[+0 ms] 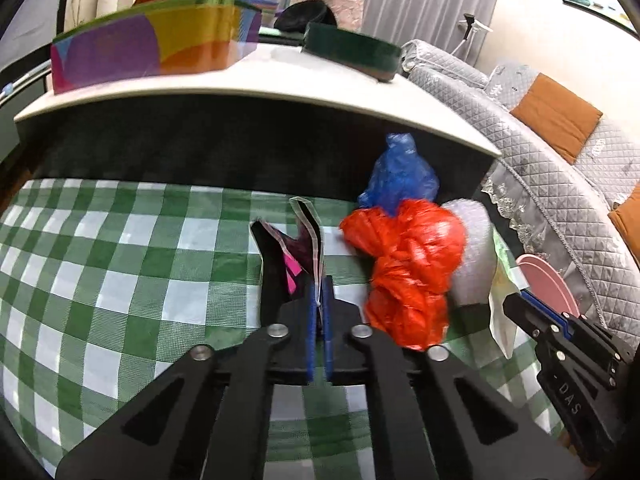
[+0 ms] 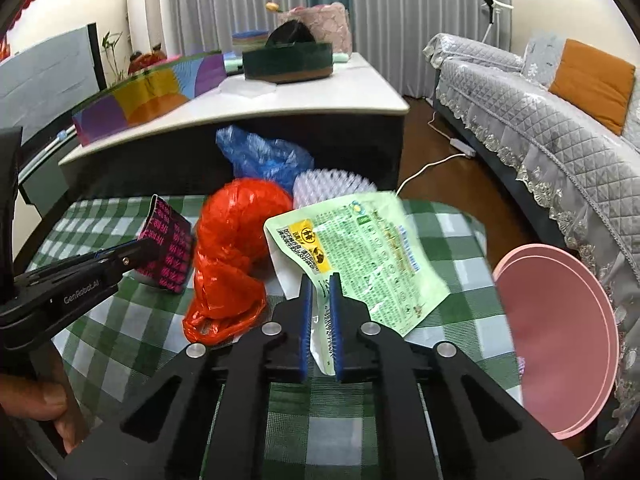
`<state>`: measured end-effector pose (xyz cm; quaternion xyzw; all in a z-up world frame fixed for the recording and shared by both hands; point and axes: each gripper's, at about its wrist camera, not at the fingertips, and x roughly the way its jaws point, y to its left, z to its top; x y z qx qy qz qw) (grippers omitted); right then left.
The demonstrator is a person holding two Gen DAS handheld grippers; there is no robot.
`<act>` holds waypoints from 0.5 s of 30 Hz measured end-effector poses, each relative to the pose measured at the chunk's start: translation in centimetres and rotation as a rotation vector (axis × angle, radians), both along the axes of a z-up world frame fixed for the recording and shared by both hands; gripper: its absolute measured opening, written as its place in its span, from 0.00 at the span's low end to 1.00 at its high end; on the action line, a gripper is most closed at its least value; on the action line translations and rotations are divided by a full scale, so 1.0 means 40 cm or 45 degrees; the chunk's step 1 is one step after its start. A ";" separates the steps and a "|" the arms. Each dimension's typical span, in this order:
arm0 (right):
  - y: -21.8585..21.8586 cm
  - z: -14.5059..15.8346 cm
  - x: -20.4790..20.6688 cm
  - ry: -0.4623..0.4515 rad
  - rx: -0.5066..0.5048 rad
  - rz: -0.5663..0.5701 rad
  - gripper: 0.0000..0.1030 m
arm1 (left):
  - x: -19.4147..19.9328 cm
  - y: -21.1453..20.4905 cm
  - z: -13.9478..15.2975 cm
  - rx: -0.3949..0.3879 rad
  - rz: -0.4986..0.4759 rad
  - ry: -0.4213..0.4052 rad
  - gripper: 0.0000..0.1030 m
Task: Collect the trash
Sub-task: 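Carry the card case and green packet over the pink bin with both grippers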
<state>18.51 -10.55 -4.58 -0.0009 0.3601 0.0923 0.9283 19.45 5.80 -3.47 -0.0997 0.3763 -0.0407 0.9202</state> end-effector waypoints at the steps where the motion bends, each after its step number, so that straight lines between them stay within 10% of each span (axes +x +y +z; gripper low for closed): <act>1: -0.005 0.007 -0.007 -0.007 0.002 -0.003 0.06 | -0.007 -0.005 0.007 0.009 -0.006 -0.007 0.02; 15: -0.078 0.128 -0.123 -0.123 0.041 -0.007 0.02 | -0.129 -0.042 0.109 0.086 -0.074 -0.100 0.02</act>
